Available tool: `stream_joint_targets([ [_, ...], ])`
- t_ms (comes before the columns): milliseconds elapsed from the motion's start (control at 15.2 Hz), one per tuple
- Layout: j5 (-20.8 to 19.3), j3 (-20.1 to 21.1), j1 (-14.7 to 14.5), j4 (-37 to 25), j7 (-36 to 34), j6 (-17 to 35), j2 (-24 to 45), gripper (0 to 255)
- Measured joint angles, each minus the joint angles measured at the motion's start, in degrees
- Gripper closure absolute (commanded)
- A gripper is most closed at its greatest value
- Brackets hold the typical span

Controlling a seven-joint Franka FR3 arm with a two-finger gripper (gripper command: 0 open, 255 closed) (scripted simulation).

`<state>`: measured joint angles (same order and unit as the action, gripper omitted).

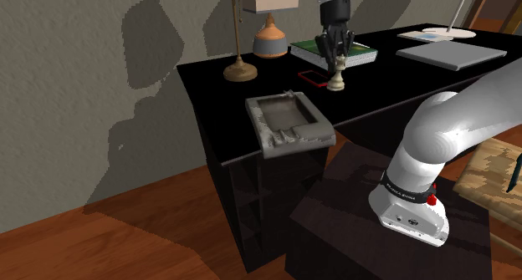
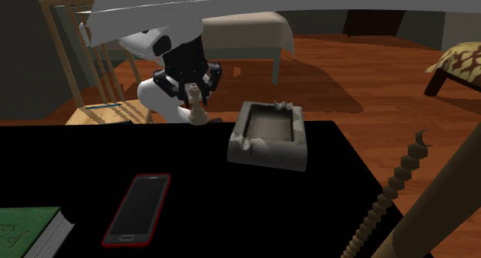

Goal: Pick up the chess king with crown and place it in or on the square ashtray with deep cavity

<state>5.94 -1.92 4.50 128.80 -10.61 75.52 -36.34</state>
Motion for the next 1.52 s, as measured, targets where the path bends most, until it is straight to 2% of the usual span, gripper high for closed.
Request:
stream_joint_targets([
  [726,0.7,0.4,-0.3,-9.8,-1.5,-7.3,2.3,255],
  [1518,9.9,12.3,-4.4,-19.7,-17.3,-3.9,12.8,255],
])
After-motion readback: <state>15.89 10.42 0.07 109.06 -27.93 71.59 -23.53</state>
